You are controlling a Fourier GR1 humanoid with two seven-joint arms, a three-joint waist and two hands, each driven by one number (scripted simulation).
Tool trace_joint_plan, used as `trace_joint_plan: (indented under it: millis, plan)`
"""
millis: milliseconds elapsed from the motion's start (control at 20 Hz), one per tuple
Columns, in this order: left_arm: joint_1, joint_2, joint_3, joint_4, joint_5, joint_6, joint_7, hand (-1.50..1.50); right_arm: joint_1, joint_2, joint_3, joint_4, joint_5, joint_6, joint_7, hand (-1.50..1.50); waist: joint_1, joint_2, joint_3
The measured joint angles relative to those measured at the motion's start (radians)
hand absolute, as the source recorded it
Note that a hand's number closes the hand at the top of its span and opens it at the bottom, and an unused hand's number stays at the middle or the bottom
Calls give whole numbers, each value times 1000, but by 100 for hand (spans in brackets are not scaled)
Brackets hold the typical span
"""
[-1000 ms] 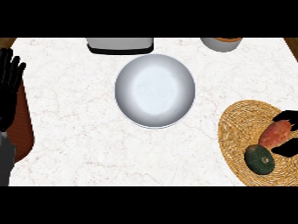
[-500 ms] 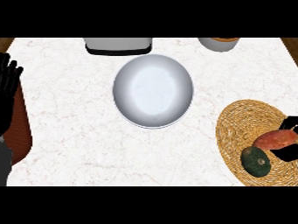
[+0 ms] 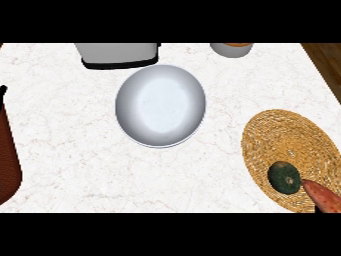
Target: Pick the sweet potato from the placemat and place it in the bowl
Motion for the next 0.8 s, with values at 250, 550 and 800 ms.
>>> trace_joint_plan:
  millis: [250,550,800]
  plan:
    - [7,5,8,-6,14,-13,-1,0,223,49,30,-351,78,-19,107,150,0,6,3]
    - [-5,-2,-9,-17,14,-17,6,0,361,87,126,-713,121,4,162,150,26,12,5]
    - [-13,-13,-22,-15,4,-12,-1,0,320,82,211,-744,141,-27,177,150,42,15,5]
